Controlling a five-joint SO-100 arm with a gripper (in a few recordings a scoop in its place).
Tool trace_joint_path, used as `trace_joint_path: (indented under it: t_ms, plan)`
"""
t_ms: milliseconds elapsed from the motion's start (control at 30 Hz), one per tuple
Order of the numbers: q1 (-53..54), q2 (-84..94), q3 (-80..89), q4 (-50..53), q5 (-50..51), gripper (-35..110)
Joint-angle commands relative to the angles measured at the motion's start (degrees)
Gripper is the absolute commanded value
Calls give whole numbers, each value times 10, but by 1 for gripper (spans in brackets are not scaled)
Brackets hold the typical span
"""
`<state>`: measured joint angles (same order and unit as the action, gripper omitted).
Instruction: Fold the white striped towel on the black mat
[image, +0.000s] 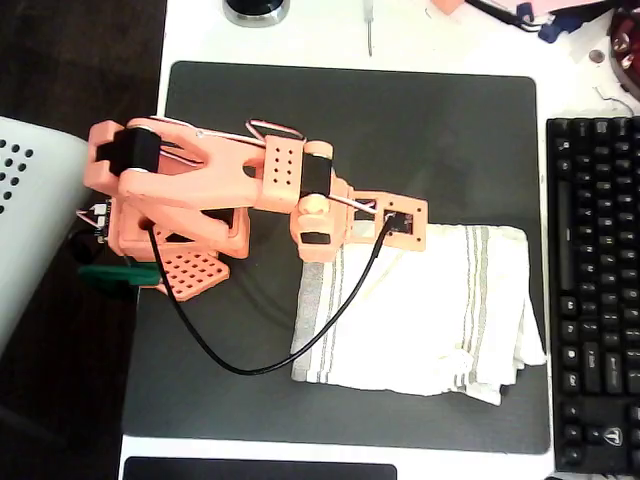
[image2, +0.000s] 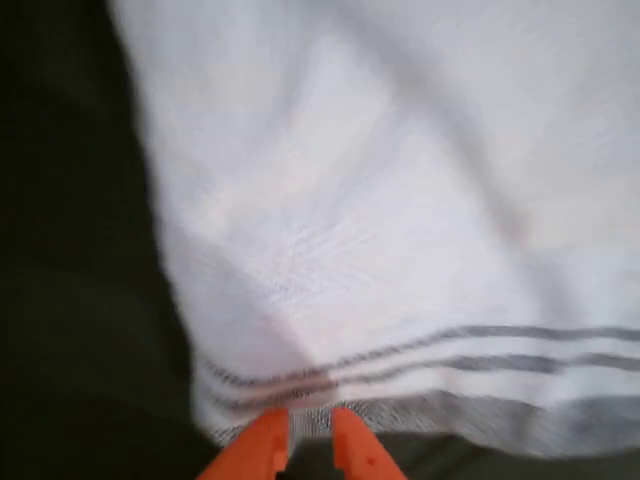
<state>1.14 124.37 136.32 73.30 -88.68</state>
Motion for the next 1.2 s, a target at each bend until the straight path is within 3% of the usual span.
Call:
trace_joint_path:
  t_ms: [0,267,567,667,767,1167]
  plan:
    - [9,21,-98,37,-7,7]
    - [-26,-142,-168,-152,25,15]
    - [-24,-330,-258,-162,35,24]
    - [-40,-367,-267,-161,36,19]
    - [-46,-396,-281,-160,46,0]
    - [-93,-419,-385,-191,110,0]
